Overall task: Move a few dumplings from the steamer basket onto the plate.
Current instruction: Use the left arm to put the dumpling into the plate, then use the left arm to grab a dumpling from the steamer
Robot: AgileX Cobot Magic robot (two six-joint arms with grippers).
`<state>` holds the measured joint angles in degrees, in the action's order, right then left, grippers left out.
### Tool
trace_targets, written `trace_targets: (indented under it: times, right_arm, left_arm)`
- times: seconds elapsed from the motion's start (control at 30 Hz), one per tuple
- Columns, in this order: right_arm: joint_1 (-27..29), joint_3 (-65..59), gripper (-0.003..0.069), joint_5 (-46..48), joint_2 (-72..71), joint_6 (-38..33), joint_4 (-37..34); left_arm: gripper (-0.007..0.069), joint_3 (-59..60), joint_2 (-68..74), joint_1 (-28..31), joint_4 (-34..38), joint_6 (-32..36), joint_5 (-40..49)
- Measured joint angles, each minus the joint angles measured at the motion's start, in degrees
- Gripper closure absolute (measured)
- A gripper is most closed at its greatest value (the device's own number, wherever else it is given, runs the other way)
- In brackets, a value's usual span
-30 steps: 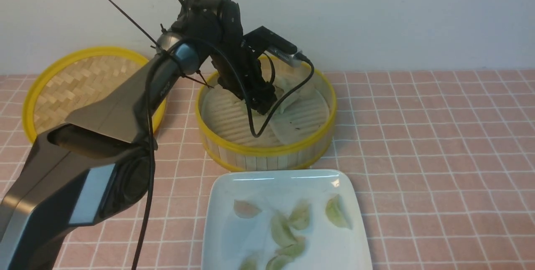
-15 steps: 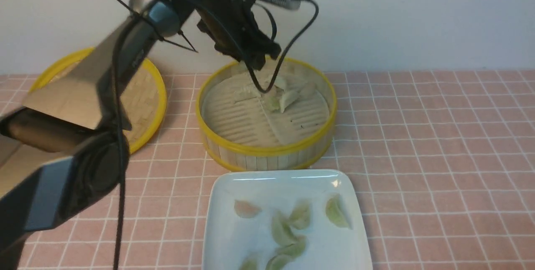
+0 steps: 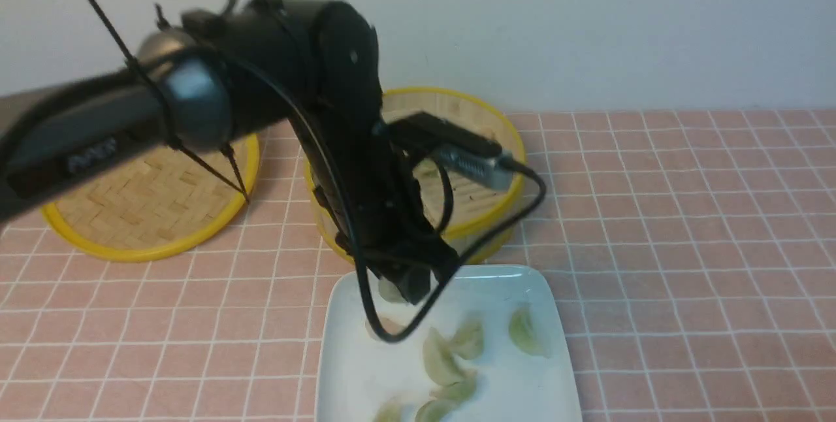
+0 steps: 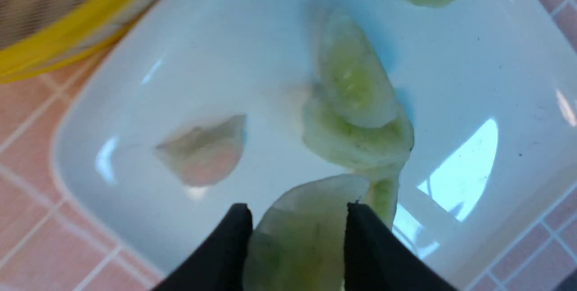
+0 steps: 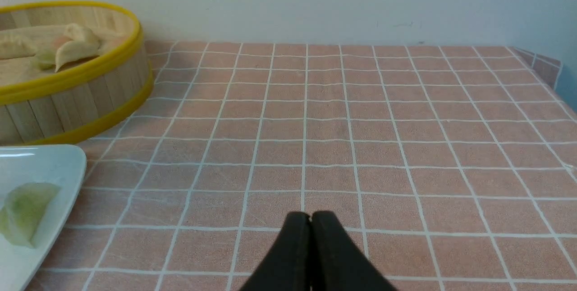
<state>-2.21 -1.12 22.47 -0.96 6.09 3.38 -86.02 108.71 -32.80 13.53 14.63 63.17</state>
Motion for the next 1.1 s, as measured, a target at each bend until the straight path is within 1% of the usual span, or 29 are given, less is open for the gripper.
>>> trace_targets:
  times: [0.03,0.1,0.23,0.3,0.33,0.37,0.47,0.5,0.57,0.63,0.67,0.73,0.8,0.87,0.93,0.97,1.03,1.1]
  right_arm:
    - [0.0,0.0,0.0673,0.0,0.0,0.0,0.0]
    - [0.0,0.0,0.0673,0.0,0.0,0.0,0.0]
    - [0.0,0.0,0.0673,0.0,0.0,0.0,-0.03]
    - [0.0,0.0,0.0673,0.0,0.0,0.0,-0.03]
    - [0.0,0.0,0.0673,0.0,0.0,0.0,-0.03]
    - [0.0,0.0,0.0673,0.0,0.0,0.0,-0.03]
    - [0.0,0.0,0.0673,0.0,0.0,0.0,-0.03]
    - [0.0,0.0,0.0673,0.0,0.0,0.0,-0.03]
    - [0.0,0.0,0.0673,0.0,0.0,0.0,-0.03]
    - [0.0,0.0,0.0673,0.0,0.0,0.0,-0.03]
    - [0.0,0.0,0.0673,0.0,0.0,0.0,-0.03]
    - [0.0,0.0,0.0673,0.0,0.0,0.0,-0.03]
    - [0.0,0.0,0.0673,0.0,0.0,0.0,-0.03]
    - [0.0,0.0,0.0673,0.0,0.0,0.0,-0.03]
    - [0.0,0.0,0.0673,0.0,0.0,0.0,-0.03]
    - [0.0,0.0,0.0673,0.0,0.0,0.0,-0.03]
    - [0.0,0.0,0.0673,0.0,0.0,0.0,-0.03]
    - [0.0,0.0,0.0673,0.0,0.0,0.0,-0.03]
  left_arm:
    - [0.0389,1.04,1.08,-0.96,-0.06,0.42,-2.15]
    - [0.0389,1.54,2.62,-1.75,-0.06,0.48,-3.2]
    - [0.0377,1.6,5.7,-2.06,-0.8,-2.36,-3.38]
    - [0.033,1.6,6.25,-2.06,-1.89,-4.08,-2.85]
    - [0.0324,1.6,6.32,-2.06,-1.99,-4.08,-2.79]
    - [0.0272,1.6,6.32,-2.06,-2.45,-4.91,-2.03]
    - [0.0198,0.41,6.32,-2.06,-2.92,-5.37,-0.37]
    - [0.0186,-0.47,6.32,-2.0,-3.06,-5.53,0.06]
    - [0.0185,-2.68,6.32,-1.92,-3.99,-6.11,0.82]
    - [0.023,-6.17,6.32,-1.3,-6.2,-7.47,1.56]
    - [0.0281,-8.56,6.38,-0.69,-7.44,-8.38,1.73]
    - [0.0451,-14.6,6.82,1.54,-9.28,-9.68,1.11]
    - [0.0575,-21.27,8.18,4.7,-9.76,-9.47,-0.77]
    - [0.0603,-24.95,9.52,6.47,-9.76,-9.02,-1.92]
    - [0.0627,-32.08,13.57,9.86,-9.41,-8.25,-5.58]
    - [0.0627,-32.55,13.91,10.08,-9.41,-8.11,-5.84]
    - [0.0622,-36.99,18.33,12.05,-9.41,-5.78,-8.73]
    - [0.0591,-39.01,21.8,12.72,-9.41,-3.02,-10.32]
